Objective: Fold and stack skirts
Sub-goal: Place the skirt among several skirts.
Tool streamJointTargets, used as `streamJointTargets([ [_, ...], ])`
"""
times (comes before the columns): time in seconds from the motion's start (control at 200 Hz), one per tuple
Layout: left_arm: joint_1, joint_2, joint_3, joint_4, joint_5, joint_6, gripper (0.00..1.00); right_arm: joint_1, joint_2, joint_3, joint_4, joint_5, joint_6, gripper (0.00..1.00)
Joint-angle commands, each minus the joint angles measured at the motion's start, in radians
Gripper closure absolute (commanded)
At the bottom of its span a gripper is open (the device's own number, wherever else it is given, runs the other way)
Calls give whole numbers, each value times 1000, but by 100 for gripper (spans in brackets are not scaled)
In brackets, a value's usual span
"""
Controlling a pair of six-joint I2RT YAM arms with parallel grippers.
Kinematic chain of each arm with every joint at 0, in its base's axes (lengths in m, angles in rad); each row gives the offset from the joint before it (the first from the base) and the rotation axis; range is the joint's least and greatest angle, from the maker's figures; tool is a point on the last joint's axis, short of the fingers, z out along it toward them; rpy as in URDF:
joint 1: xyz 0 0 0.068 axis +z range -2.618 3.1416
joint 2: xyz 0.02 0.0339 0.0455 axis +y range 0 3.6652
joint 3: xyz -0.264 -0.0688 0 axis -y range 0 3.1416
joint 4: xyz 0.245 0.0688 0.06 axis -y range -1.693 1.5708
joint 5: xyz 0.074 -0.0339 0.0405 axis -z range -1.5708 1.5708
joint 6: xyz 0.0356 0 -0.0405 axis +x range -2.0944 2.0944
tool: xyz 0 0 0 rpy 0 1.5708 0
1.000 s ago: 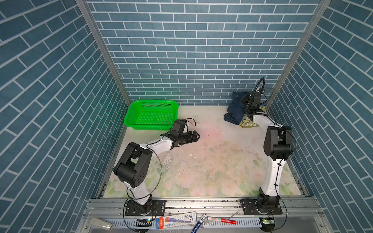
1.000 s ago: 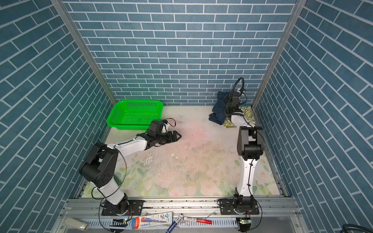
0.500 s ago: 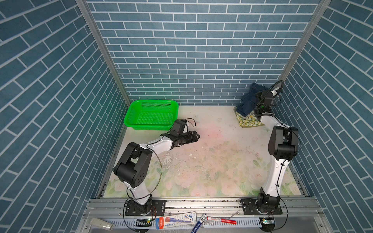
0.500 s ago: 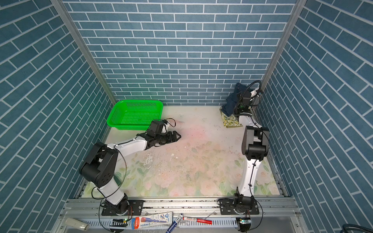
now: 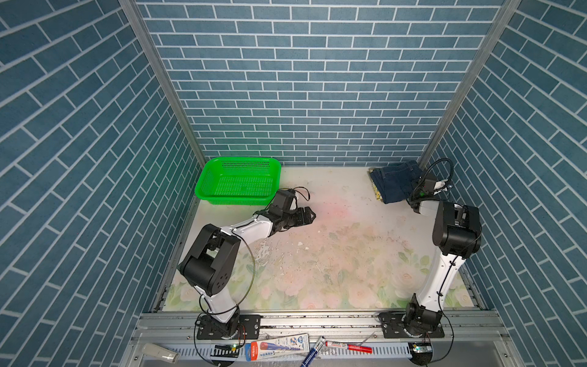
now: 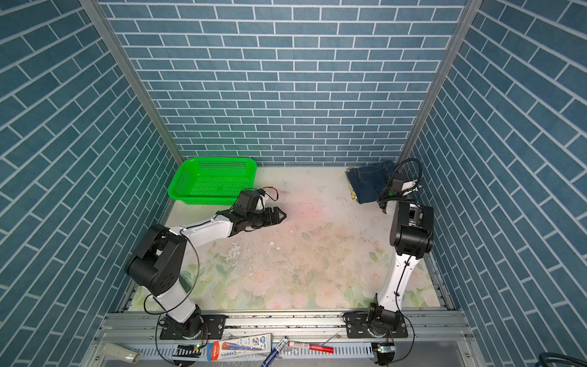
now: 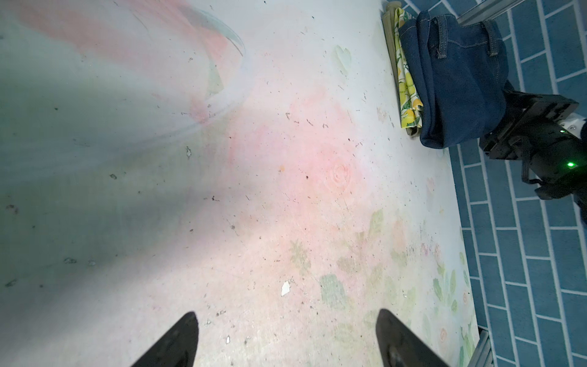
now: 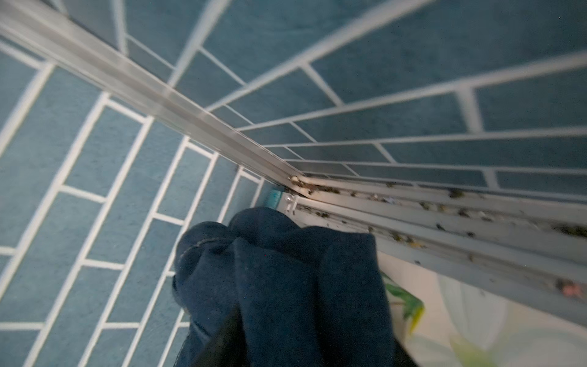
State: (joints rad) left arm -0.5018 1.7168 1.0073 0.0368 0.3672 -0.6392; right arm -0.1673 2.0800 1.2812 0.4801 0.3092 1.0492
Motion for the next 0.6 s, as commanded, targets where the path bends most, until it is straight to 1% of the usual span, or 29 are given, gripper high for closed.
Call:
streamJointTargets([
  [0.0,-7,-20,7,-20,-27,7,11,-14,-95,81,-256,-31,27,22],
  [0.04,-9,-28,7,-26,-33,7,11,-26,-100,117,-340,-54,16,9],
  [0.07,-9,-34,9,-36,-42,7,10,-37,-99,151,-408,-79,12,2],
  [0.17,-13,-55,21,-83,-80,13,9,-73,-75,273,-651,-167,-16,1],
  [0.215,-14,-69,24,-102,-101,11,7,-86,-65,317,-732,-208,-38,1],
  [0.275,-18,-95,26,-138,-142,13,5,-98,-59,356,-835,-233,-63,1],
  [0.29,-18,-101,28,-149,-153,13,5,-100,-61,358,-845,-240,-72,1],
  [0.325,-20,-116,35,-181,-182,17,1,-104,-71,356,-872,-248,-82,1],
  [0.415,-22,-157,58,-266,-257,49,0,-106,-119,329,-895,-264,-134,1],
  [0.51,-24,-246,53,-333,-390,83,0,-104,-200,266,-871,-283,-213,1],
  [0.595,-21,-341,45,-380,-547,125,0,-93,-309,143,-784,-315,-317,1],
])
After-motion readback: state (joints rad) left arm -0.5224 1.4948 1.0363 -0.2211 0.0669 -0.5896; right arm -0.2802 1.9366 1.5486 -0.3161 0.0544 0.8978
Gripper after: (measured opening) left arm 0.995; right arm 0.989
